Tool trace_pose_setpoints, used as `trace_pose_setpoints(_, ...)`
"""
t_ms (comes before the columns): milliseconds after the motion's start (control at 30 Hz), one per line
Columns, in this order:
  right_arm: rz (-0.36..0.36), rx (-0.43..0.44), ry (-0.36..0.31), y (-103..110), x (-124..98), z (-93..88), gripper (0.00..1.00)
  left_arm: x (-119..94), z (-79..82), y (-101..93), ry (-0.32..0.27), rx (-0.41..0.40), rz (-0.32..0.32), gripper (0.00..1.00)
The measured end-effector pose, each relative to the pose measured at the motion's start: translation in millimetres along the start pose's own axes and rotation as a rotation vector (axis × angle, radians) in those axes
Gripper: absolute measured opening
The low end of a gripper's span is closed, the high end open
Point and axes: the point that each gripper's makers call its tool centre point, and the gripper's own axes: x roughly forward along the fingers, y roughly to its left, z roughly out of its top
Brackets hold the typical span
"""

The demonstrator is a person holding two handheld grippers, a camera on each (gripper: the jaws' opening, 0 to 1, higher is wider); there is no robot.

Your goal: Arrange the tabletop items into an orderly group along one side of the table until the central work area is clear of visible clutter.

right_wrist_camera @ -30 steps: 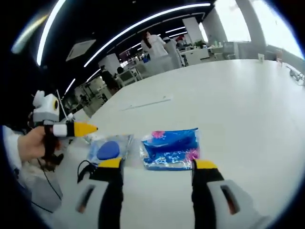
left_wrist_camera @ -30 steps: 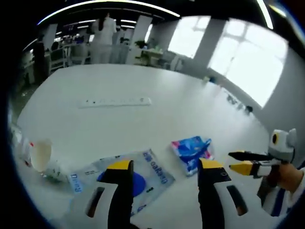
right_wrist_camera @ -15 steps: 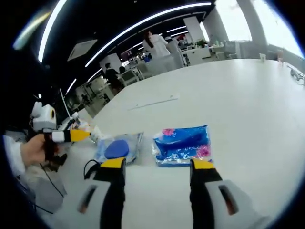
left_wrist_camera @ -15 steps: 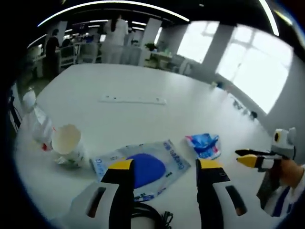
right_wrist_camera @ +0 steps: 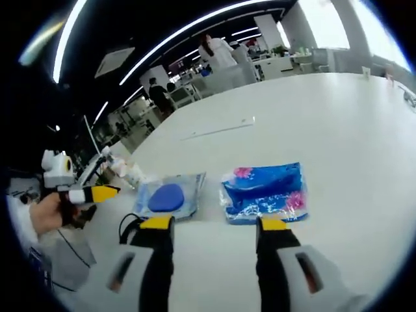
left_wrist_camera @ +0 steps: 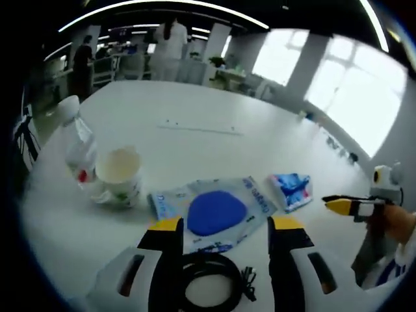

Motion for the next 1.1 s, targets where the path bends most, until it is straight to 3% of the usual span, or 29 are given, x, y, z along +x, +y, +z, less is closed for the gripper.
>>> trace_pose_setpoints(233, 0.048, 0.0, 0.024, 19.1, 14.6, -1.9, 0.43, -5.7, -10.2, 24.9, 0.011, -0.031, 0.046, 0.47)
trace_pose_setpoints(333, 0.102, 0.002, 0.078, 33.4, 24.5, -12.6, 0.41, -6.9, -17.1, 34.8, 0.018, -0.05, 0.074, 0.47)
trace_pose_setpoints(433, 0.105, -0.036, 0.105, 38.6, 32.1, -18.6, 0.43, -9.8, -27.5, 45.1, 0.03, -0.07, 0.099, 0.47)
trace_pose_setpoints(667, 0.116, 0.066, 0.137, 39.6, 44.8, -32.1, 0.43, -14.7, -43.1, 58.7, 0.053, -0.11, 0.118, 0.48)
trace_pose_setpoints(1100, 0.135, 0.166, 0.158, 36.4, 51.8, -38.9, 0.43, -12.2, -47.8, 62.2, 0.066, -0.13, 0.106, 0.47)
